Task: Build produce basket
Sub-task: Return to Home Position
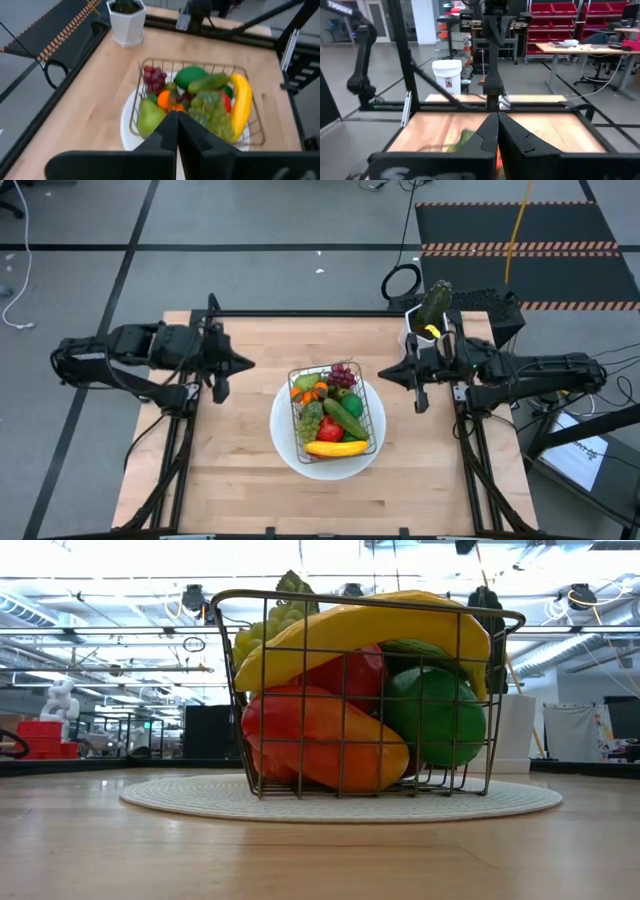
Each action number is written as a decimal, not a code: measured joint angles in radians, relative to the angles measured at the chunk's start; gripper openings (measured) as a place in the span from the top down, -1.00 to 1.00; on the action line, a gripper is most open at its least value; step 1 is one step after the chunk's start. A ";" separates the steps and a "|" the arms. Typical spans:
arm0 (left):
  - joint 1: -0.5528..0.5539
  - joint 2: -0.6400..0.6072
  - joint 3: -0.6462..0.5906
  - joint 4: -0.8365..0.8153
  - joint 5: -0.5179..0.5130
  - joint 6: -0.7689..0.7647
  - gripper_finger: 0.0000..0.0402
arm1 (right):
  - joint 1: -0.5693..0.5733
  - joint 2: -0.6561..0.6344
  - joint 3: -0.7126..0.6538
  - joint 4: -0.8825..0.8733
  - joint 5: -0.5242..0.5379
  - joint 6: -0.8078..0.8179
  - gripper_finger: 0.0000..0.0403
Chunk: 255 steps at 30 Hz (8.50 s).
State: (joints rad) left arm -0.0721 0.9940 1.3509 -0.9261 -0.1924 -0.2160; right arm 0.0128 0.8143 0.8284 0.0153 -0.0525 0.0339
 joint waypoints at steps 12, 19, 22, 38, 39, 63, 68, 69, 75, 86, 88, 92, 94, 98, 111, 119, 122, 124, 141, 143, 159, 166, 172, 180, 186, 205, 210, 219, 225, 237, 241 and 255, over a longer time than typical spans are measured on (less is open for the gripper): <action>-0.056 -0.071 -0.274 0.081 0.024 -0.014 0.85 | 0.016 -0.109 -0.236 0.038 -0.001 0.041 1.00; -0.055 -0.124 -0.483 0.442 0.043 0.128 0.96 | 0.016 -0.156 -0.358 0.152 0.000 -0.077 1.00; -0.037 -0.158 -0.565 0.548 0.041 0.116 0.97 | 0.016 -0.168 -0.417 0.235 0.001 -0.080 1.00; 0.013 -0.320 -0.817 0.775 0.035 0.059 0.97 | 0.015 -0.268 -0.630 0.466 0.003 -0.073 1.00; 0.013 -0.324 -0.821 0.773 0.035 0.056 0.98 | 0.015 -0.280 -0.631 0.461 0.003 -0.075 1.00; 0.013 -0.349 -0.830 0.774 0.031 0.069 0.98 | 0.014 -0.585 -0.757 0.403 0.052 -0.107 1.00; 0.013 -0.350 -0.830 0.775 0.032 0.054 0.99 | 0.014 -0.631 -0.783 0.384 0.055 -0.098 1.00; 0.013 -0.350 -0.830 0.775 0.032 0.049 0.98 | 0.014 -0.642 -0.785 0.381 0.060 -0.094 1.00; 0.013 -0.349 -0.830 0.785 0.033 0.046 0.99 | 0.014 -0.731 -0.787 0.278 0.080 -0.096 1.00; 0.012 -0.349 -0.830 0.801 0.033 0.053 0.99 | 0.014 -0.813 -0.789 0.130 0.080 -0.099 1.00; 0.012 -0.350 -0.830 0.802 0.033 0.054 0.99 | 0.014 -0.812 -0.789 0.110 0.080 -0.099 1.00; 0.012 -0.350 -0.830 0.801 0.033 0.056 0.99 | 0.013 -0.812 -0.789 0.050 0.082 -0.099 1.00; 0.012 -0.349 -0.830 0.801 0.033 0.056 0.99 | 0.013 -0.812 -0.790 0.020 0.080 -0.098 1.00; 0.012 -0.349 -0.830 0.798 0.033 0.059 0.97 | 0.013 -0.809 -0.790 -0.024 0.082 -0.098 1.00; -0.009 -0.441 -0.868 0.798 0.034 0.110 0.99 | 0.013 -0.801 -0.790 0.040 0.081 -0.151 1.00; -0.012 -0.493 -0.994 0.911 0.042 0.125 0.99 | 0.013 -0.801 -0.791 0.078 0.080 -0.151 1.00; -0.018 -0.512 -1.053 0.973 0.042 0.126 0.99 | 0.013 -0.801 -0.791 0.079 0.080 -0.151 1.00; -0.018 -0.523 -1.089 1.018 0.043 0.125 0.99 | 0.013 -0.801 -0.791 0.079 0.079 -0.151 1.00; -0.019 -0.676 -1.267 1.114 0.056 0.107 0.99 | 0.013 -0.801 -0.791 0.084 0.077 -0.151 1.00; -0.019 -0.696 -1.277 1.115 0.057 0.107 0.99 | 0.013 -0.801 -0.791 0.084 0.077 -0.151 1.00; -0.019 -0.804 -1.342 1.129 0.113 0.129 1.00 | 0.013 -0.801 -0.791 0.084 0.077 -0.151 1.00; -0.019 -0.841 -1.342 1.101 0.113 0.151 1.00 | 0.013 -0.801 -0.791 0.084 0.077 -0.151 1.00; -0.019 -0.895 -1.341 1.046 0.098 0.168 1.00 | 0.013 -0.801 -0.791 0.084 0.077 -0.151 1.00; -0.019 -0.984 -1.340 0.960 0.098 0.180 1.00 | 0.013 -0.801 -0.791 0.084 0.077 -0.151 1.00; -0.019 -0.992 -1.339 0.950 0.109 0.188 1.00 | 0.013 -0.801 -0.791 0.084 0.077 -0.151 1.00; -0.019 -0.992 -1.339 0.942 0.175 0.190 0.98 | 0.013 -0.801 -0.791 0.084 0.077 -0.151 1.00; -0.019 -0.992 -1.339 0.943 0.174 0.190 0.98 | 0.013 -0.801 -0.791 0.084 0.077 -0.151 1.00; -0.019 -0.992 -1.340 0.944 0.173 0.190 0.97 | 0.013 -0.801 -0.791 0.084 0.077 -0.151 1.00; -0.019 -0.992 -1.340 0.945 0.171 0.190 0.97 | 0.013 -0.801 -0.791 0.084 0.077 -0.151 1.00; -0.019 -0.992 -1.340 0.945 0.170 0.190 0.97 | 0.013 -0.801 -0.791 0.084 0.077 -0.151 1.00; -0.019 -0.992 -1.340 0.945 0.170 0.190 0.97 | 0.013 -0.801 -0.791 0.084 0.077 -0.151 1.00; -0.019 -0.992 -1.340 0.945 0.171 0.190 0.97 | 0.013 -0.801 -0.791 0.084 0.077 -0.151 1.00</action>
State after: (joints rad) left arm -0.0914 0.0025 0.0109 0.0189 -0.0216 -0.0261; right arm 0.0261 0.0135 0.0372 0.0998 0.0242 -0.1169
